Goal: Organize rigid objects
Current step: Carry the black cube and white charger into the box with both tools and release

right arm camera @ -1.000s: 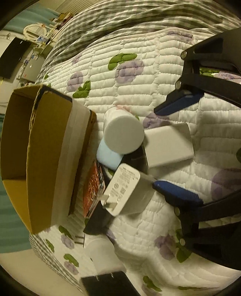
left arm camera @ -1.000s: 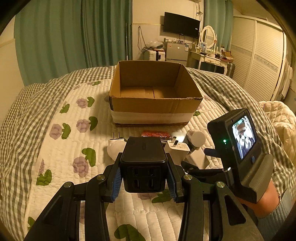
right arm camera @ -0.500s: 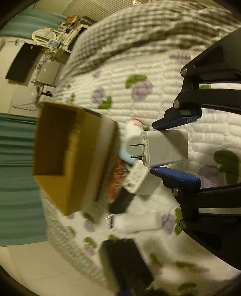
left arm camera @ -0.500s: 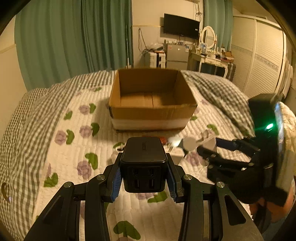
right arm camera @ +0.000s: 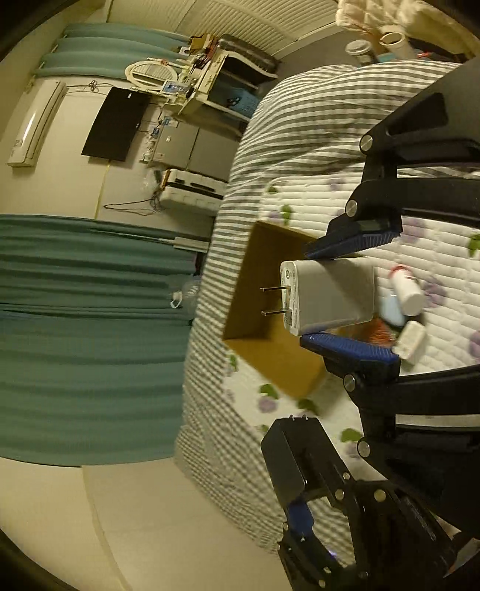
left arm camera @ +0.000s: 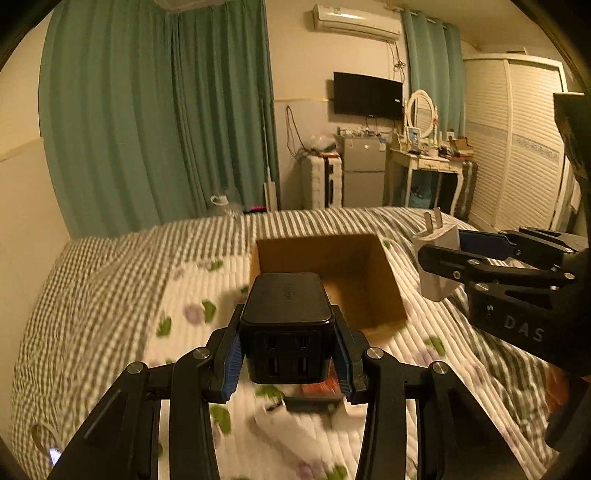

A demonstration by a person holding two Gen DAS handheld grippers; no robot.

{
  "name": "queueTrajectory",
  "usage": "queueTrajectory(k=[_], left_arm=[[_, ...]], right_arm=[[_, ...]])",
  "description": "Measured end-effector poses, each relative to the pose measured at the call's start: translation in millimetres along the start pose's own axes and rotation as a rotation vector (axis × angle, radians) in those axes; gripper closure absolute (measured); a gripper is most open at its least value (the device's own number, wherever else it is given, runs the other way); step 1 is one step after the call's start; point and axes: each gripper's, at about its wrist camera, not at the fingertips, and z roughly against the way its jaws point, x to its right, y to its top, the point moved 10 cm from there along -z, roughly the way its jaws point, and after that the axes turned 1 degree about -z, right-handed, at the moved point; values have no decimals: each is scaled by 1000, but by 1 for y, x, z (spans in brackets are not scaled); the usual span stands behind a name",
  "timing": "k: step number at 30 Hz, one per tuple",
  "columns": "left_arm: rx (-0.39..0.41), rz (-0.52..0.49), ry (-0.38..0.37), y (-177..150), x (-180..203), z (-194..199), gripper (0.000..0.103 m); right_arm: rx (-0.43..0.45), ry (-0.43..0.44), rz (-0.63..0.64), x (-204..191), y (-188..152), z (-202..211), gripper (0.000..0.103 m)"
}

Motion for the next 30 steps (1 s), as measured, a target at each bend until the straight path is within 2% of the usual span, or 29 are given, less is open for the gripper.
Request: queueTrajectory(k=[7,13,18,22,26,29,30], left_arm=[[-23,0,25,13,-10,-61,61],[-62,10,2,0,-8,-118,61],[-116,25,-20,-16,-8,-161,61],[-143,21,-32,-26,-5,-181,61],[-172,9,-39,-36,-1,-189,61],[-123,-17,-24,-31,-2,-178,54],[-104,-33,-13,-27,-3,-170,41]], right_arm=[[-45,4,2,15,14,-61,62],[-112,44,-27,23,7,-124,62],[-158,25,-30,30,-6,-168,62],[-173,19,-54,37,-16,-190,62],[-164,36,-61,36,-22,-194,61],[-168,37,-87,41,-24,-190,59],[-162,22,-86,45,-24,-186,51]])
